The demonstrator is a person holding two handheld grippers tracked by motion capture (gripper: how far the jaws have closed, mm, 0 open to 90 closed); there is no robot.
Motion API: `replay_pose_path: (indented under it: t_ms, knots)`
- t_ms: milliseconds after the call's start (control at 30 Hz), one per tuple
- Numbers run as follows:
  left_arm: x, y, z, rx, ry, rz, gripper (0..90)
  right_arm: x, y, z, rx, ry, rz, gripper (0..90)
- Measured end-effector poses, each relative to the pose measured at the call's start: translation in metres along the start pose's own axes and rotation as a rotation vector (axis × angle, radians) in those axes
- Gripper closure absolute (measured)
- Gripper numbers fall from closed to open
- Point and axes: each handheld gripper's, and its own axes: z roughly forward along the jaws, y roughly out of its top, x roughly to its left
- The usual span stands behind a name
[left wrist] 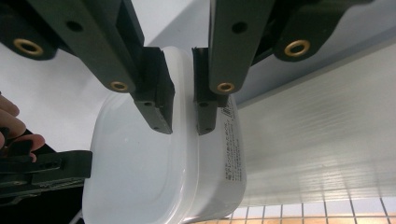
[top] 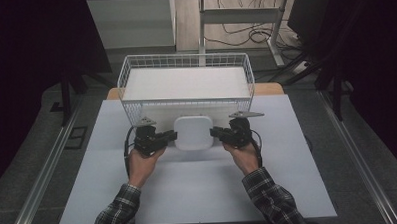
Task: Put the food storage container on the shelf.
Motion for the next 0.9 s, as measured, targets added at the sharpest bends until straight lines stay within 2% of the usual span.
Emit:
replay_pose_path:
  t_ms: [233, 333, 467, 567, 633, 733, 800, 900]
  knots:
    - [0.007, 0.000, 0.012, 0.019, 0.015, -0.028, 78.7, -0.012, 0.001, 0.014, 0.020, -0.012, 0.014, 77.6]
    - [0.009, -0.001, 0.015, 0.034, 0.035, -0.012, 78.4, -0.014, 0.001, 0.019, 0.038, -0.015, 0.023, 77.3]
    - [0.013, 0.001, 0.018, 0.023, 0.036, -0.030, 77.6, -0.017, 0.001, 0.023, 0.038, -0.006, 0.046, 77.1]
    - [0.015, 0.001, 0.020, 0.014, 0.037, -0.025, 76.3, -0.018, 0.004, 0.025, 0.033, 0.000, 0.043, 76.1]
    - [0.014, 0.002, 0.022, 0.007, 0.052, -0.005, 74.4, -0.018, 0.004, 0.027, 0.021, -0.003, 0.042, 74.4]
    - [0.015, 0.003, 0.026, -0.001, 0.063, 0.002, 70.3, -0.017, 0.006, 0.032, 0.006, -0.031, 0.023, 70.5]
    - [0.018, 0.006, 0.027, -0.005, 0.057, -0.014, 68.4, -0.016, 0.007, 0.035, -0.014, -0.054, 0.020, 68.4]
    - [0.016, 0.010, 0.030, -0.025, 0.113, 0.023, 68.3, -0.016, 0.008, 0.040, -0.019, -0.090, 0.014, 68.2]
